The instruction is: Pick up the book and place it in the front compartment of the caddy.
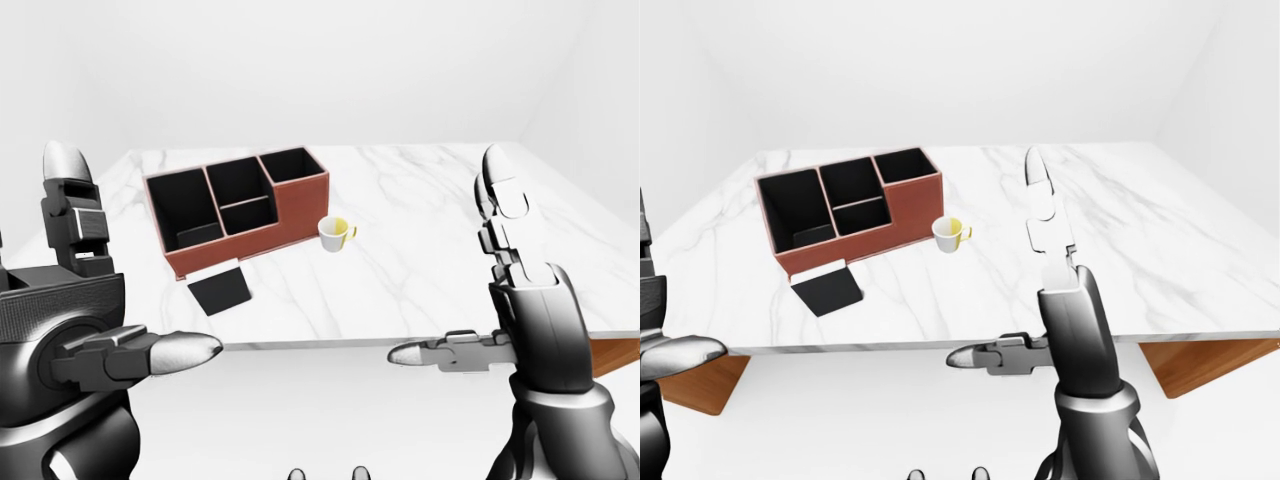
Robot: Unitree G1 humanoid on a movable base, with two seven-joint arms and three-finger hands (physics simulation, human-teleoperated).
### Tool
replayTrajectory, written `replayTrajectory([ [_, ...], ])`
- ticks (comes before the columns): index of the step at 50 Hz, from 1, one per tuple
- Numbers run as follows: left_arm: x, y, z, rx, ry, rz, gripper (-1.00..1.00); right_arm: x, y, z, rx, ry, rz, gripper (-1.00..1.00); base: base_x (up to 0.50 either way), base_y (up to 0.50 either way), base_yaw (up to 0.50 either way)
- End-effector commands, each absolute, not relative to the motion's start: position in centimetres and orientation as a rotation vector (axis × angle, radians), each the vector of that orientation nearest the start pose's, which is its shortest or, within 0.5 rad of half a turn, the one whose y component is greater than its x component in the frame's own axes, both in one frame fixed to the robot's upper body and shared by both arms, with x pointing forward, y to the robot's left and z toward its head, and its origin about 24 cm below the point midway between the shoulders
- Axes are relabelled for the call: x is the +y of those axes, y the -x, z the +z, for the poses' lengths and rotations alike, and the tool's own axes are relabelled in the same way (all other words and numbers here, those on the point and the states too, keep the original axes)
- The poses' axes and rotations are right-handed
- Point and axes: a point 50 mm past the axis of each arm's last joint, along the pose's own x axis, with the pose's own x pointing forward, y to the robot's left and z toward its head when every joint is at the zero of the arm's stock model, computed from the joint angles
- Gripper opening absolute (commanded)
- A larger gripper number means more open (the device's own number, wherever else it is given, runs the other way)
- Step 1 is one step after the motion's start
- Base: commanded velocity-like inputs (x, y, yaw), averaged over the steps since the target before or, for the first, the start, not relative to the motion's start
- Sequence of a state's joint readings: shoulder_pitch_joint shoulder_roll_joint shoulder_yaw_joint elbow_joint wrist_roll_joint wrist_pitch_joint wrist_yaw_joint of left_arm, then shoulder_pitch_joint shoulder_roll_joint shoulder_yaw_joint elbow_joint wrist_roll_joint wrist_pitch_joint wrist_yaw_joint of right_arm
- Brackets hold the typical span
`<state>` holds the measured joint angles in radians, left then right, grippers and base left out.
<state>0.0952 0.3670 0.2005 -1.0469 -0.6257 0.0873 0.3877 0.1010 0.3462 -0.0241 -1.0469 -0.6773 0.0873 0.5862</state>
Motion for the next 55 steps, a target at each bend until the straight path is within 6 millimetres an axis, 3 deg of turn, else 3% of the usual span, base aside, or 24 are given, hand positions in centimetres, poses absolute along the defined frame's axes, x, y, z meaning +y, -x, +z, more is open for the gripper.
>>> replayTrajectory([
  [1, 18.7, -15.4, 24.7, -0.802, 0.265, 0.053, 1.0, -14.4, -15.9, 21.9, -0.635, 0.464, -0.017, 1.0, 0.5, -0.21, 0.0],
  [49, 19.6, -15.0, 23.6, -0.705, 0.176, 0.081, 1.0, -14.0, -15.7, 21.7, -0.634, 0.458, 0.006, 1.0, 0.5, -0.16, 0.0],
  [55, 19.8, -15.0, 23.5, -0.676, 0.157, 0.083, 1.0, -14.2, -15.8, 21.5, -0.614, 0.449, -0.003, 1.0, 0.15, -0.01, 0.0],
])
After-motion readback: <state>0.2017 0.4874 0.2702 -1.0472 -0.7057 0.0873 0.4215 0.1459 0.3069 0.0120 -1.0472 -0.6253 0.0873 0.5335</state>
